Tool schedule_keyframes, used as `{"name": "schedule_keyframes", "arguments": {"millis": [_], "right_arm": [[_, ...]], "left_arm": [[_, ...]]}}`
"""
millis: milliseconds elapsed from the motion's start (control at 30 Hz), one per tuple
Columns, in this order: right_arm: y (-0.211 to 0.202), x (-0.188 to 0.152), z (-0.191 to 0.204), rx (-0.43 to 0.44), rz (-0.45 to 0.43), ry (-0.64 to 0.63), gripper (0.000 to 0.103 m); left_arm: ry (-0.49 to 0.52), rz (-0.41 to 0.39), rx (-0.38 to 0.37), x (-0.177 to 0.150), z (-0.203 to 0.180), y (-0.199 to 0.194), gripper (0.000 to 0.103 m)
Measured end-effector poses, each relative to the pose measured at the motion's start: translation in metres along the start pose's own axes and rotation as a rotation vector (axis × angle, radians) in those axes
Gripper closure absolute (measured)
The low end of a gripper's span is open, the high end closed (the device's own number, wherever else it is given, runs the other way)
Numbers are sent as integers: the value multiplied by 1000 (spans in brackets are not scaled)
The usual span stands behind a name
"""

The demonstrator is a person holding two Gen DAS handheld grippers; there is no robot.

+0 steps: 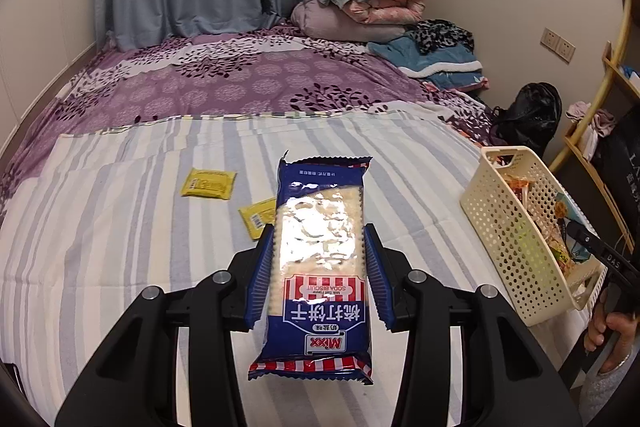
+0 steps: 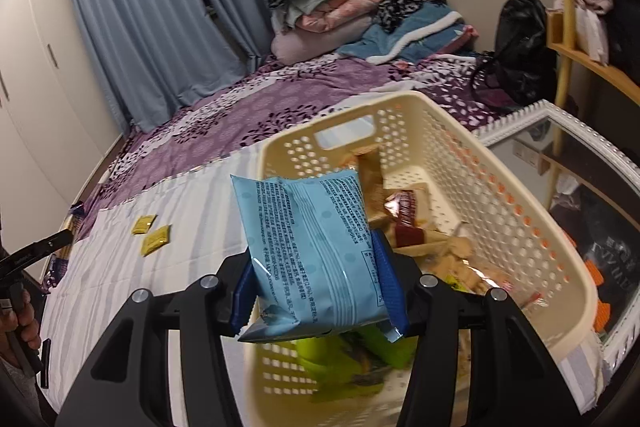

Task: Organize snacks
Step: 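Carry the light-blue packet toward the basket with the right gripper while the left holds the crackers, then lower the light-blue packet into the basket and open the right gripper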

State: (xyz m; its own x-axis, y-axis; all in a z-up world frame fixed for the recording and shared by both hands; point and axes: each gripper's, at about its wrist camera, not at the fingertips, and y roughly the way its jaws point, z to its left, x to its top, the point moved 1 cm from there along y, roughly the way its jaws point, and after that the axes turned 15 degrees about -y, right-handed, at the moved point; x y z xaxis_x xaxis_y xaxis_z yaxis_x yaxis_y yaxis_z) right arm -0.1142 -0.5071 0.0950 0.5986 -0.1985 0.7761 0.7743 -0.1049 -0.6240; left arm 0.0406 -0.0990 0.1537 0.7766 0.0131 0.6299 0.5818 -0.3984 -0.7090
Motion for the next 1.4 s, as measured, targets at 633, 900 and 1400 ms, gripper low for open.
{"name": "schedule_keyframes", "arguments": {"millis": [633, 900, 1400], "right_arm": [[-6, -21, -38, -61, 0, 19, 33], [-18, -22, -44, -56, -37, 30, 33], [-28, -26, -33, -79, -83, -3, 33]], "left_arm": [[150, 51, -79, -2, -99, 21, 59], [232, 75, -131, -6, -151, 33, 59], [293, 181, -251, -29, -252, 82, 59]]}}
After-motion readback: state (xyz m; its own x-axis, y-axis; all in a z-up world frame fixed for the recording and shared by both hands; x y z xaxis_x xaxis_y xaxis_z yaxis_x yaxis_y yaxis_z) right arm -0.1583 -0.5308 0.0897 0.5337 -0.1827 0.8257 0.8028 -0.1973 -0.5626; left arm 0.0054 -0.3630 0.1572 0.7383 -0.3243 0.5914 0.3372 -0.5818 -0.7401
